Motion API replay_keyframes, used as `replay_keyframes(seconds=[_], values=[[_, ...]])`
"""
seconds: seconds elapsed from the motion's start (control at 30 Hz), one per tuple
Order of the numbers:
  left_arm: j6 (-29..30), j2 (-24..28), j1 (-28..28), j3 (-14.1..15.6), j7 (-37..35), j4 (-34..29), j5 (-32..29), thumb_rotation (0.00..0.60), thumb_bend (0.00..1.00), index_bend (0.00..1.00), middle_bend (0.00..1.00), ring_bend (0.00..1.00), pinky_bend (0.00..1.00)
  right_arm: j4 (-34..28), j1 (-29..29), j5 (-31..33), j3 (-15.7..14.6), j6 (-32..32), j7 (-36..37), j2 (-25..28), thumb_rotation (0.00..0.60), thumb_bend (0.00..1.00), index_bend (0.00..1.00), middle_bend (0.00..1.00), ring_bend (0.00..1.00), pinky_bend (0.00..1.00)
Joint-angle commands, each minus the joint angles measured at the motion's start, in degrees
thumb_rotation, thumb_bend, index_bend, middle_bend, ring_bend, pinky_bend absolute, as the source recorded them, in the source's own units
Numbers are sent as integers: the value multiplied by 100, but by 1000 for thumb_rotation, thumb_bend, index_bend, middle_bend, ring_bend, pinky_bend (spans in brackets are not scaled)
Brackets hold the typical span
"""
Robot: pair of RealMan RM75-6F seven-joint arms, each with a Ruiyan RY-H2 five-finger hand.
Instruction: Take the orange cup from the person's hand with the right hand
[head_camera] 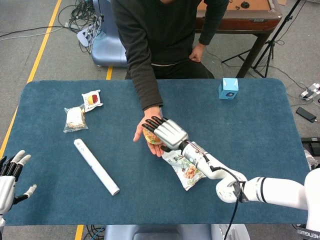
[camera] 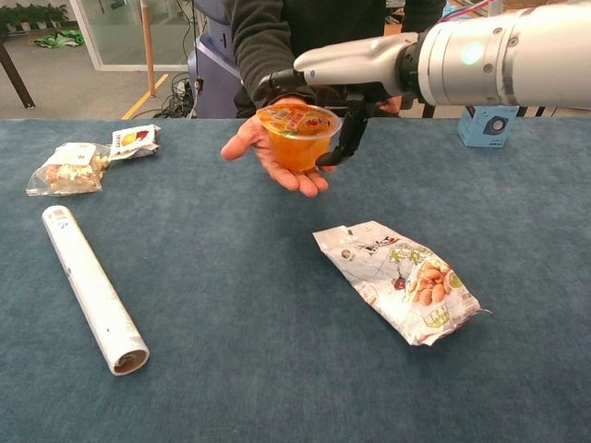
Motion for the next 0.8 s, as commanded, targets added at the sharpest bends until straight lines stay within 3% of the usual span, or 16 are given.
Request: replay_keyframes(seconds=[0.03,0.1,0.2,0.57,0.8], values=[[-1,-1,7,8,-8,8,2,600,210,144,75,89,17,71,95,94,-44,-10,3,-73,600,265,42,46,0,220],[12,3,30,9,-41,30,-22,600,210,144,75,89,17,126,127,73,-26,72,78,-147,600,290,50,68,0,220],[33,16,50,-5,-67,52,-51,600,211,144,75,89,17,228,153,4,-41,160,154,-221,600,375,152,125,18,250],[37,6,65,-7,-86,85,-42,600,210,144,75,89,17,396,49,-356,-53,551,575,-346,600,555,472,318,256,570],[33,14,68,-8,-106,99,-32,600,210,144,75,89,17,11,-328,-879,-36,925,1065,138,600,562,508,324,262,578]])
